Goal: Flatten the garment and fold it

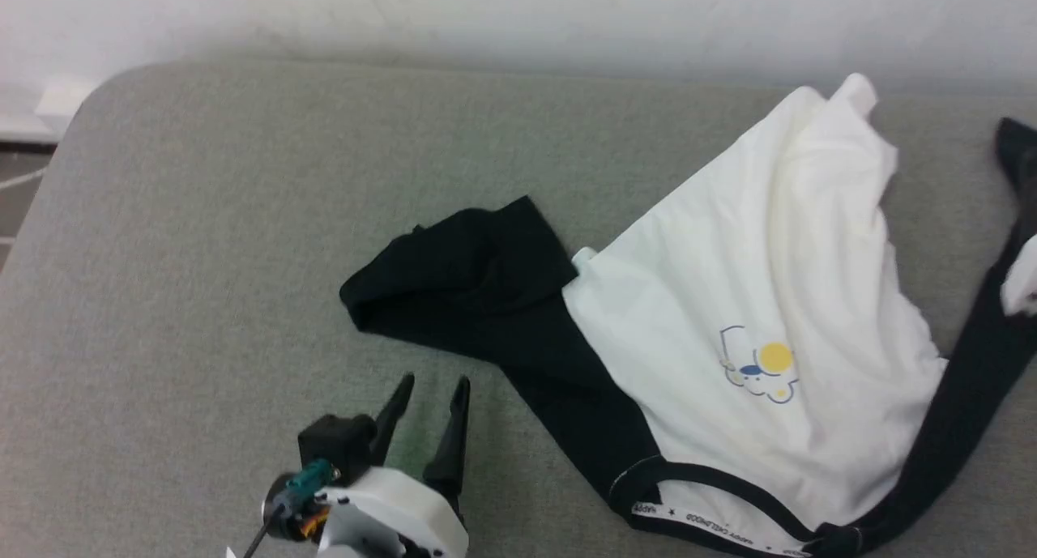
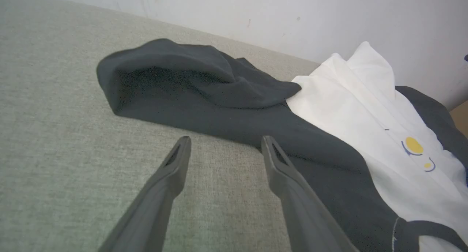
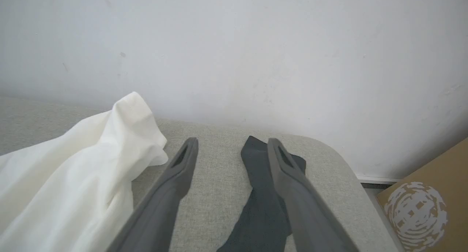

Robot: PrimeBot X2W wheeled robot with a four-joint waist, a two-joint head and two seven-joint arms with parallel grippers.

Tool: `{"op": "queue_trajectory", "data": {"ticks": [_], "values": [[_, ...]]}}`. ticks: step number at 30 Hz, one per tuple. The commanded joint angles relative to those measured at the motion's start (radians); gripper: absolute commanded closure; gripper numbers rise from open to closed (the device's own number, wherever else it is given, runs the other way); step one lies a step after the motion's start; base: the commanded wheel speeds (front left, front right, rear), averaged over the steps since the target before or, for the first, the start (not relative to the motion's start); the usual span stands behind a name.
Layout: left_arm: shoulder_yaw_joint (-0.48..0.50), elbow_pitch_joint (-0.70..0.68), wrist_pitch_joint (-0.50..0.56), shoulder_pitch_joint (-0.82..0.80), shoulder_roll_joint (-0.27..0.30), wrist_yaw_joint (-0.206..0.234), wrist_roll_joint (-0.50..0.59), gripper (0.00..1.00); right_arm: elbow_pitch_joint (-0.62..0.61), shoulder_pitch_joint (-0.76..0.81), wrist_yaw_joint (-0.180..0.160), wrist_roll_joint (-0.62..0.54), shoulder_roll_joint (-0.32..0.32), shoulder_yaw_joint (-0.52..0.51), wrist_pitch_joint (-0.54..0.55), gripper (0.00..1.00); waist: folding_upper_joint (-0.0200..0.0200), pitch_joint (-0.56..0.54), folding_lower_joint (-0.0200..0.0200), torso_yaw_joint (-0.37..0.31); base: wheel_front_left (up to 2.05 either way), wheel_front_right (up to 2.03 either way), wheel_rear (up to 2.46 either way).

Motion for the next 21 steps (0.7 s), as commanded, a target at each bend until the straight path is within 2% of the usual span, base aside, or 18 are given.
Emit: {"op": "queue_trajectory", "data": {"ticks": [1, 8, 9, 13, 17, 21], "values": [[-0.003, -0.015, 0.030, 0.042, -0.003, 0.001, -0.019, 0.00, -0.038, 0.070, -0.002, 0.046, 0.038, 0.020, -0.022, 0.00, 0.0000, -0.116, 0.0002, -0.093, 0.00, 0.00, 0.00], [-0.023, -0.074, 0.148, 0.153, 0.009, 0.023, -0.057, 0.00, -0.301, 0.364, -0.002, 0.209, 0.154, 0.068, -0.048, 0.00, 0.0000, -0.168, 0.0002, -0.142, 0.00, 0.00, 0.00], [-0.023, -0.074, 0.148, 0.153, 0.009, 0.023, -0.057, 0.00, -0.301, 0.364, -0.002, 0.209, 0.154, 0.068, -0.048, 0.00, 0.0000, -0.168, 0.0002, -0.142, 0.00, 0.00, 0.00], [-0.038, -0.106, 0.220, 0.188, 0.014, 0.033, -0.076, 0.00, -0.483, 0.535, -0.002, 0.261, 0.221, 0.050, -0.038, 0.00, 0.0000, -0.169, 0.0002, -0.163, 0.00, 0.00, 0.00], [-0.049, -0.135, 0.289, 0.197, 0.011, 0.041, -0.099, 0.00, -0.644, 0.658, -0.002, 0.266, 0.276, 0.042, -0.001, 0.00, 0.0000, -0.152, 0.0002, -0.187, 0.00, 0.00, 0.00], [-0.063, -0.155, 0.351, 0.186, 0.001, 0.046, -0.126, 0.00, -0.749, 0.715, -0.002, 0.251, 0.303, 0.027, 0.041, 0.00, 0.0000, -0.129, 0.0002, -0.208, 0.00, 0.00, 0.00]]}}
